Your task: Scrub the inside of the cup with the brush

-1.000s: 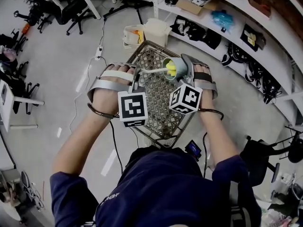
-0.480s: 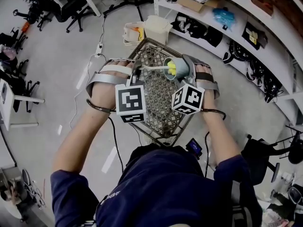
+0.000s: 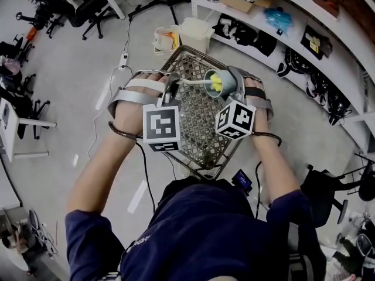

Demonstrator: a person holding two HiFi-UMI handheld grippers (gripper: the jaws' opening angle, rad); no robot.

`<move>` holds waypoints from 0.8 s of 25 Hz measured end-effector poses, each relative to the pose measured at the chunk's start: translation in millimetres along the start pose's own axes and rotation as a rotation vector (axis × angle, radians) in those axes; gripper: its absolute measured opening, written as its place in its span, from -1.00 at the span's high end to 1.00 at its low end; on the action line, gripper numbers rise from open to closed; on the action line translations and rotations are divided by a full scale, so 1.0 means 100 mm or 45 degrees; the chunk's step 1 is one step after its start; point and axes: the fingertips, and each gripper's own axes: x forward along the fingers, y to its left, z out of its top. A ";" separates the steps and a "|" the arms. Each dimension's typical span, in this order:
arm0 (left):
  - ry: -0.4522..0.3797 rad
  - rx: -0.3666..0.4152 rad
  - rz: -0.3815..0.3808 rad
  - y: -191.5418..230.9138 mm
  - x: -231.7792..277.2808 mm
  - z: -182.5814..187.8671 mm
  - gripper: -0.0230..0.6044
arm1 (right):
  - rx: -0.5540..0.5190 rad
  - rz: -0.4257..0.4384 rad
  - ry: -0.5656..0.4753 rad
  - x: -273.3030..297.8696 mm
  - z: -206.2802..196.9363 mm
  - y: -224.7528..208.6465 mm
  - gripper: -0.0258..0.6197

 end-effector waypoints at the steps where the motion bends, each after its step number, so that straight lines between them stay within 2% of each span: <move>1: 0.013 -0.001 -0.011 -0.02 0.02 -0.02 0.82 | 0.002 -0.001 -0.004 -0.01 0.01 0.00 -0.19; 5: -0.004 0.045 -0.058 -0.17 0.02 0.01 0.82 | 0.012 -0.009 0.000 -0.01 0.02 -0.02 -0.20; 8: -0.057 0.084 -0.046 -0.18 -0.03 0.10 0.82 | 0.028 -0.005 0.012 0.01 -0.02 -0.03 -0.20; 11: -0.101 0.043 -0.017 -0.11 -0.07 0.15 0.82 | 0.037 0.005 0.017 0.03 -0.05 0.00 -0.20; 15: -0.083 -0.050 -0.018 -0.01 -0.05 0.04 0.82 | 0.037 0.010 -0.009 -0.02 0.01 0.03 -0.20; 17: -0.070 -0.056 -0.037 -0.05 -0.01 0.01 0.82 | 0.048 0.009 -0.020 -0.04 0.03 0.04 -0.19; 20: -0.082 -0.013 -0.056 -0.17 0.01 0.06 0.82 | 0.064 0.008 -0.019 -0.04 0.00 0.03 -0.19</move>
